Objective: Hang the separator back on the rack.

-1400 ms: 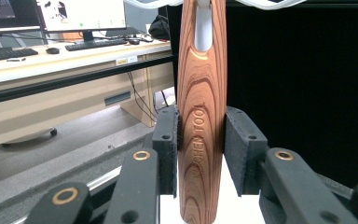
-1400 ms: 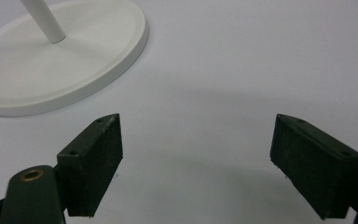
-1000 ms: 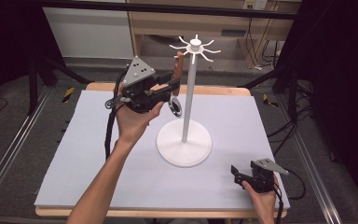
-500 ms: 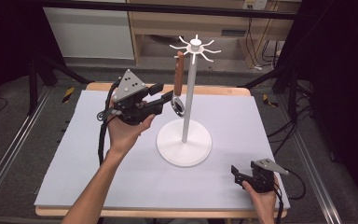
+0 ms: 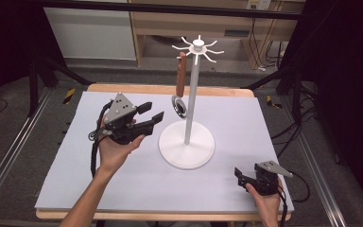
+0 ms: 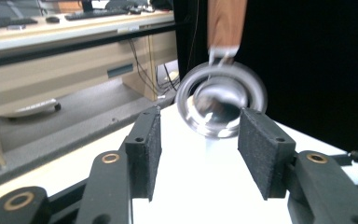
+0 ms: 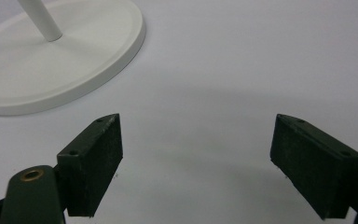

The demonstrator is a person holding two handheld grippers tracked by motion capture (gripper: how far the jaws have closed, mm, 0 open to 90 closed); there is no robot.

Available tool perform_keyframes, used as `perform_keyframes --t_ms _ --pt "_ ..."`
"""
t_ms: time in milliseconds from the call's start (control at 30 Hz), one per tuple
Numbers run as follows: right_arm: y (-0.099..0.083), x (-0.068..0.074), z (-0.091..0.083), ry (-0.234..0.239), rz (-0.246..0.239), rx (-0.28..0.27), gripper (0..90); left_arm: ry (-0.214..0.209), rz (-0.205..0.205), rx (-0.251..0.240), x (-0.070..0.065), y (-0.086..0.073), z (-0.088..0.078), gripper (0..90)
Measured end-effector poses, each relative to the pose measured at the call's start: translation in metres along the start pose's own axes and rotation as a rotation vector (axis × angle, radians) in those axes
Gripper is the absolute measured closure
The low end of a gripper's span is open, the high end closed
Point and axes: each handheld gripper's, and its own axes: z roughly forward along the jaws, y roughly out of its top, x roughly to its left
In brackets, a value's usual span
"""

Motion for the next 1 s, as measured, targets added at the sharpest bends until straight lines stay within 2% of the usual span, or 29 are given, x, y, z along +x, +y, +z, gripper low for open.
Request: perform_keyframes --t_ms 200,300,333,367,400,600,833,933,967,1000 --pt "0.000 0.000 0.000 -0.002 0.005 -0.001 17.1 0.015 -0.015 0.045 0.006 -0.028 -0.003 44.0" --pt "0.000 0.000 0.000 -0.002 0.002 0.000 17.1 0.020 -0.029 0.073 0.009 -0.046 -0.005 42.7" --pt "0.000 0.000 0.000 -0.002 0.003 0.000 17.1 0.027 -0.036 0.090 0.012 -0.056 -0.006 42.0" --pt "-0.001 0.000 0.000 -0.003 0.003 0.001 17.1 0.027 -0.036 0.090 0.012 -0.056 -0.006 41.6" --pt "-0.001 0.000 0.000 -0.001 0.004 0.001 17.1 0.031 -0.045 0.103 0.015 -0.065 -0.007 41.3" --pt "-0.001 0.000 0.000 -0.005 0.005 0.003 16.9 0.047 -0.060 0.136 0.021 -0.089 -0.012 39.2" --pt "-0.001 0.000 0.000 -0.007 0.006 0.010 16.8 0.093 -0.098 0.199 0.037 -0.126 -0.019 36.4" --pt "-0.001 0.000 0.001 -0.009 0.006 0.011 16.8 0.105 -0.113 0.211 0.041 -0.135 -0.022 35.7" --pt "-0.002 -0.001 0.001 -0.013 0.007 0.011 16.7 0.124 -0.122 0.225 0.045 -0.145 -0.025 35.3" --pt "-0.002 -0.001 0.001 -0.013 0.007 0.011 16.7 0.124 -0.122 0.225 0.045 -0.145 -0.025 35.3"
